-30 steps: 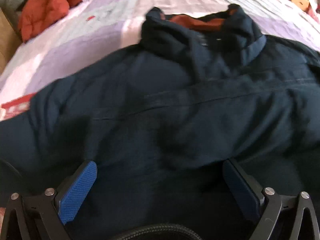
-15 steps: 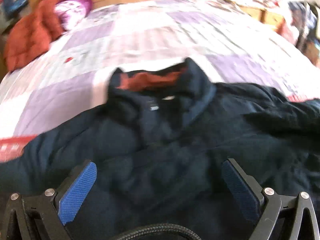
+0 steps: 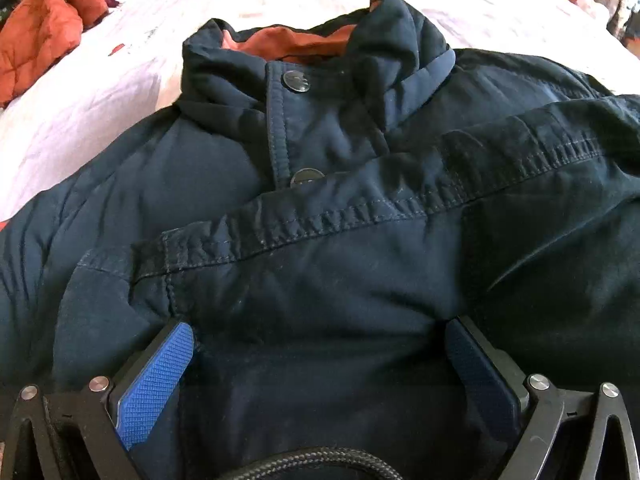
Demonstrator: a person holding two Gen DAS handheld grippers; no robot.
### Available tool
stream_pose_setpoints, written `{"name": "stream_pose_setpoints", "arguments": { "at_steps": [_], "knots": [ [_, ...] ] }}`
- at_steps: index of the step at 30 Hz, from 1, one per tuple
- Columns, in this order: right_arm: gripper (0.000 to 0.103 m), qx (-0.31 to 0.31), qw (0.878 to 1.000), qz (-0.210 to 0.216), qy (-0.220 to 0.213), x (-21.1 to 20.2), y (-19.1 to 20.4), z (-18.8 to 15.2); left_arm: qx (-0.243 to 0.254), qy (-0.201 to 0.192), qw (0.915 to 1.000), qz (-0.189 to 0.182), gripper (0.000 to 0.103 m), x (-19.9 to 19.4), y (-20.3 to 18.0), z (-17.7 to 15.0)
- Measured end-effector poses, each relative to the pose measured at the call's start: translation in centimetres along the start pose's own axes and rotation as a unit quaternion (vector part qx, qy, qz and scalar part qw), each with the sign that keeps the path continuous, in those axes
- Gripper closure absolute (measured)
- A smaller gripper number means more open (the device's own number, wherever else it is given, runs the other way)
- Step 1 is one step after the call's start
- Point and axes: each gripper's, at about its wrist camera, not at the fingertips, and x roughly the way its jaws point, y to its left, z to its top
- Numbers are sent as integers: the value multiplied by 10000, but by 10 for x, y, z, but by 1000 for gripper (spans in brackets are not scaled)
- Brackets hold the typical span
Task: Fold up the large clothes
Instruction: 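Release the folded side and smooth it flat with the right tool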
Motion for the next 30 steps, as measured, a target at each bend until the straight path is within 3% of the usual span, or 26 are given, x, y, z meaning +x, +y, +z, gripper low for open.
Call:
{"name": "stream_pose_setpoints", "arguments": {
  "at_steps": [1, 4, 7, 11, 13, 15, 17, 19, 20, 22, 25, 27, 30],
  "knots": [
    [16, 24, 9992, -408, -22, 1, -2, 5, -29, 0, 10000, 6, 0, -2, 0, 0],
    [16, -17, 9951, -962, 205, 19, 1, 10, -79, -57, 10000, 17, 0, -9, 2, -5],
    [16, -586, 9905, -636, 1073, 61, 30, -8, -162, -84, 9998, 123, 0, -12, 9, -10],
    [16, -750, 9884, -475, 1235, 73, 45, -17, -332, -146, 9993, 110, 0, -20, 26, -20],
    [16, -742, 9894, -717, 1017, 62, 42, -11, -208, -203, 9994, 189, 0, -25, 29, -23],
    [18, -779, 9925, -905, 247, 34, 47, -4, -175, -280, 9990, 291, 0, -21, 34, -18],
    [18, -824, 9951, -535, -134, 16, 57, -6, -380, -291, 9979, 435, 0, -19, 47, -20],
    [18, -1243, 9908, -382, 373, 35, 74, -16, -754, -118, 9960, 457, 0, -10, 66, -24],
    [18, -1413, 9856, -335, 863, 54, 79, -25, -897, -35, 9947, 505, 0, -6, 74, -27],
    [18, -1159, 9855, -231, 1215, 65, 77, -32, -1138, 44, 9922, 517, 0, -4, 88, -34],
    [19, -1010, 9932, -305, 492, 30, 81, -29, -1233, 54, 9914, 441, 0, -5, 100, -39],
    [19, -1191, 9928, -37, 93, 8, 92, -32, -1117, -23, 9923, 531, 0, -8, 100, -40],
    [18, -1432, 9877, 267, 567, 16, 116, -54, -1191, -142, 9902, 715, 0, -19, 104, -41]
  ]
}}
